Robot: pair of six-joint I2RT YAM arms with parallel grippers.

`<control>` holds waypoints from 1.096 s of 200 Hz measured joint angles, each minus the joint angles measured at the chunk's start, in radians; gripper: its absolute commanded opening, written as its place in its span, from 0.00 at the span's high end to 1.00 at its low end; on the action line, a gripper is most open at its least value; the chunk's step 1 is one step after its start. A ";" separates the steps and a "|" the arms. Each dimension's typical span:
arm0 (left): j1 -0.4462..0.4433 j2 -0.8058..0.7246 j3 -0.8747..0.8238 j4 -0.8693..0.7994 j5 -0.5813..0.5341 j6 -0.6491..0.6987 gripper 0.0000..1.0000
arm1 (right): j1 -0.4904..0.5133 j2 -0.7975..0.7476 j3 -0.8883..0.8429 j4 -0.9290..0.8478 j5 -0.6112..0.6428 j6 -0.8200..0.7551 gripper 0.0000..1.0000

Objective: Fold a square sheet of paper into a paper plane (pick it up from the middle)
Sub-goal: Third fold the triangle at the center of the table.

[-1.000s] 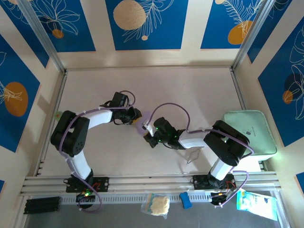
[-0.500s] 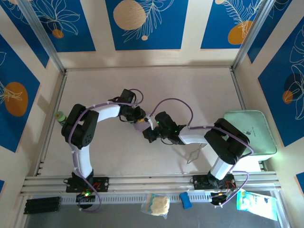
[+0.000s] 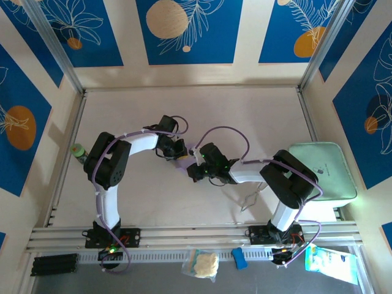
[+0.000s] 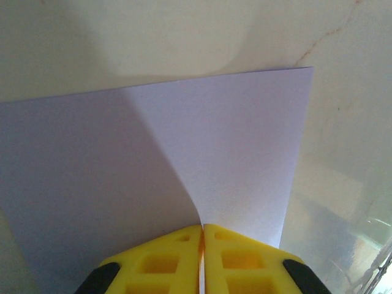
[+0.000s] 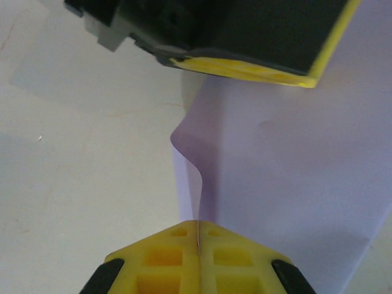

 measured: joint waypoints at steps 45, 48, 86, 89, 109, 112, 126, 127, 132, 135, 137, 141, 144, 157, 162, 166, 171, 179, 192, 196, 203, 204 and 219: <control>-0.001 0.006 0.010 -0.008 0.001 0.019 0.90 | -0.012 0.005 0.012 -0.011 0.033 0.005 0.97; -0.001 0.006 0.010 -0.008 0.002 0.019 0.90 | -0.012 0.005 0.013 -0.011 0.035 0.007 0.97; -0.002 0.013 0.023 -0.020 0.003 0.023 0.90 | -0.016 0.023 0.025 -0.026 0.059 0.011 0.98; -0.002 0.013 0.023 -0.021 0.003 0.023 0.90 | -0.017 0.024 0.025 -0.026 0.059 0.011 0.98; -0.002 0.014 0.025 -0.023 0.003 0.023 0.90 | -0.017 0.028 0.028 -0.032 0.072 0.011 0.98; -0.002 0.014 0.026 -0.023 0.003 0.023 0.90 | -0.017 0.028 0.029 -0.034 0.074 0.011 0.98; -0.002 0.014 0.026 -0.025 0.003 0.023 0.90 | -0.017 0.028 0.031 -0.039 0.085 0.011 0.98; -0.002 0.014 0.026 -0.025 0.003 0.023 0.90 | -0.017 0.028 0.031 -0.040 0.085 0.011 0.98; -0.002 0.014 0.026 -0.025 0.003 0.025 0.90 | -0.017 0.029 0.032 -0.041 0.087 0.011 0.98; -0.002 0.014 0.026 -0.025 0.003 0.026 0.90 | -0.017 0.029 0.032 -0.041 0.088 0.011 0.98; -0.002 0.014 0.026 -0.025 0.003 0.027 0.90 | -0.017 0.029 0.032 -0.042 0.089 0.011 0.98; -0.002 0.014 0.026 -0.025 0.003 0.029 0.90 | -0.017 0.031 0.033 -0.044 0.089 0.011 0.98; -0.002 0.014 0.026 -0.025 0.003 0.030 0.90 | -0.017 0.031 0.034 -0.045 0.089 0.010 0.98; -0.002 0.014 0.026 -0.025 0.003 0.034 0.91 | -0.017 0.037 0.038 -0.049 0.090 0.010 0.98; -0.002 0.014 0.026 -0.025 0.003 0.037 0.91 | -0.017 0.039 0.040 -0.050 0.090 0.008 0.98; -0.002 0.014 0.026 -0.025 0.003 0.039 0.91 | -0.017 0.042 0.043 -0.053 0.091 0.006 0.98; -0.002 0.014 0.026 -0.025 0.003 0.041 0.91 | -0.017 0.044 0.047 -0.055 0.092 0.003 0.98; -0.002 0.014 0.026 -0.025 0.003 0.041 0.91 | -0.017 0.047 0.051 -0.057 0.092 -0.001 0.98; -0.002 0.016 0.027 -0.025 0.004 0.042 0.91 | -0.017 0.048 0.058 -0.063 0.093 -0.006 0.98; -0.002 0.016 0.028 -0.026 0.004 0.042 0.91 | -0.017 0.048 0.060 -0.065 0.093 -0.009 0.98; -0.002 0.016 0.029 -0.026 0.004 0.043 0.91 | -0.017 0.048 0.062 -0.068 0.093 -0.010 0.99; -0.002 0.016 0.029 -0.026 0.004 0.044 0.91 | -0.017 0.048 0.062 -0.068 0.093 -0.011 0.99; -0.002 0.018 0.030 -0.026 0.007 0.046 0.91 | -0.018 0.048 0.064 -0.071 0.096 -0.016 0.99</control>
